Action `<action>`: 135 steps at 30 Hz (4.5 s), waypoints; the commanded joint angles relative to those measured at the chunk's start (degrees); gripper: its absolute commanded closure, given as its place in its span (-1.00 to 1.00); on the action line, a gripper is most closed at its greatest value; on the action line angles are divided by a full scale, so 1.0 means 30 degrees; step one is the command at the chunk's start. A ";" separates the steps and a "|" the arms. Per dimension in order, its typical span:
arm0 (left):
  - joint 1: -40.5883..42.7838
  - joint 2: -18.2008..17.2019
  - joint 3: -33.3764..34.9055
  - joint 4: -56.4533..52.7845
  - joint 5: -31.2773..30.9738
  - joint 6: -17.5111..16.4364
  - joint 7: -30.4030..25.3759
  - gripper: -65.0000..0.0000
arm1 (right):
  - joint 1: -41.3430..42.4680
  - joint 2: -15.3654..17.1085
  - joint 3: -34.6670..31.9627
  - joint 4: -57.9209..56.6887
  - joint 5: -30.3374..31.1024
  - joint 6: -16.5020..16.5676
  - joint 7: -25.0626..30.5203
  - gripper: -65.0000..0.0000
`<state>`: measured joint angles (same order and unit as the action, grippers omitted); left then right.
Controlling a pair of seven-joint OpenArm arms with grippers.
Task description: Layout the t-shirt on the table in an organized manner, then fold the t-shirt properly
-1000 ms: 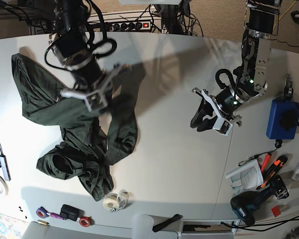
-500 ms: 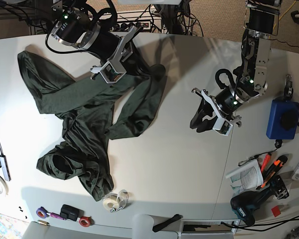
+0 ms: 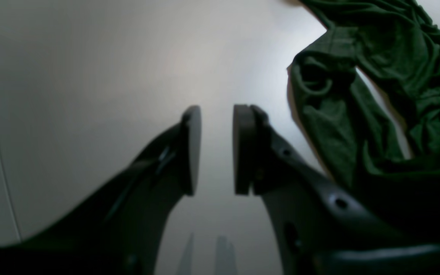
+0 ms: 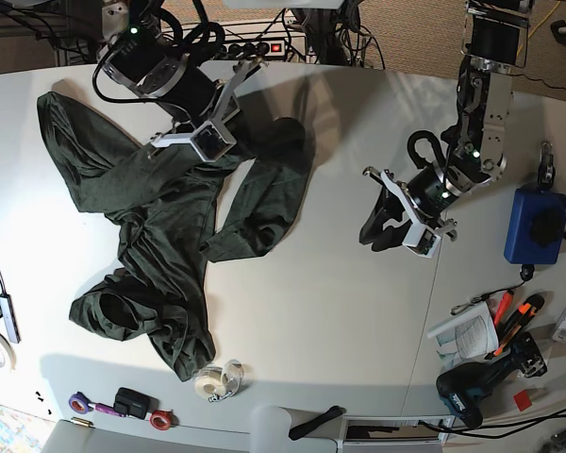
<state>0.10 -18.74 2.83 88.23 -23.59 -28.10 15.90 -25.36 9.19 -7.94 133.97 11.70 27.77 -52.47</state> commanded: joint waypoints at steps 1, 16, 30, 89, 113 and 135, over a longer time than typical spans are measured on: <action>-0.0357 -0.0102 -0.0109 0.0335 -0.0291 -0.0066 -0.0685 0.51 | 0.0328 0.0007 0.0044 0.0343 -0.0350 -0.0634 0.0729 1.00; -0.0357 -0.0095 -0.0109 0.0335 -0.0284 -0.0087 -0.0794 0.51 | 0.2790 0.0000 0.0036 0.0343 -0.5508 -0.3898 0.2390 1.00; -0.1719 -0.0102 -0.0117 0.0335 0.0648 0.1858 -0.0721 0.49 | 0.0401 0.0015 0.0036 0.0343 -0.2331 -0.1537 0.0000 1.00; -0.0036 0.1596 0.7453 0.0335 -0.4131 0.0962 0.5056 0.13 | 0.2951 0.0102 1.0171 -0.8320 -0.2820 -0.1596 -0.1078 0.00; -0.8051 0.2856 0.8000 0.0335 -0.2528 0.3548 0.1632 1.00 | 0.2951 0.0044 1.0163 -0.8320 -0.2681 -0.1610 -0.1071 0.00; -1.3799 0.9247 1.1628 -0.0976 -0.3213 0.3388 0.0160 1.00 | 0.3118 -0.0998 0.7380 -1.3952 -0.3417 -0.1668 0.1144 0.00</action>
<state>-39.59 7.57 38.19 84.29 -32.38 -17.43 17.54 -14.41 6.74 15.20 94.50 5.58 21.65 -38.37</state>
